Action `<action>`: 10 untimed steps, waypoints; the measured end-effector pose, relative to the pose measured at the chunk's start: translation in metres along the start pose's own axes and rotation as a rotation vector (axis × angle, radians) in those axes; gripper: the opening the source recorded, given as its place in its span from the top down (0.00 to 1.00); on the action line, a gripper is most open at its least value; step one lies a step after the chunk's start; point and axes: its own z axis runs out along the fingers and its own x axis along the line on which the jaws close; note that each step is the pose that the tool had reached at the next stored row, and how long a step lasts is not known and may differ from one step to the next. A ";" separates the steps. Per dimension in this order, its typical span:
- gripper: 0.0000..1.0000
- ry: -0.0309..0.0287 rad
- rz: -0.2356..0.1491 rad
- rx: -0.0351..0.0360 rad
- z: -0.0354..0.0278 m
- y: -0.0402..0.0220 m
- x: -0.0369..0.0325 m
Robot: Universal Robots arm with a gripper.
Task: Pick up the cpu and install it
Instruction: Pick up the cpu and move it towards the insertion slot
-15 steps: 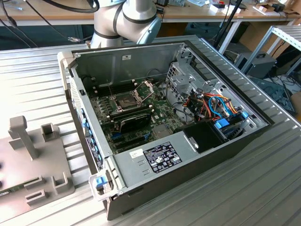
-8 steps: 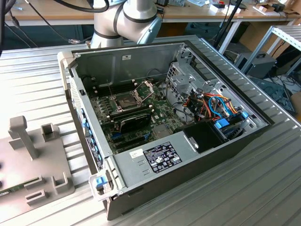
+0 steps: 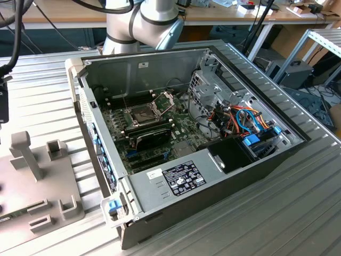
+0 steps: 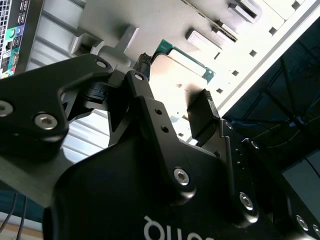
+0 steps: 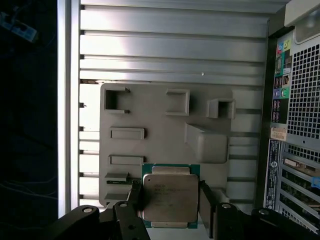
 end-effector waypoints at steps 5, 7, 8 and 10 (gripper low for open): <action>0.45 0.0000 0.000 0.0000 0.0000 -0.0002 -0.0079; 0.45 0.0000 0.000 0.0000 0.0001 -0.0003 -0.0105; 0.45 0.0000 0.000 0.0000 0.0001 -0.0004 -0.0119; 0.45 0.0000 0.000 0.0000 0.0001 -0.0005 -0.0144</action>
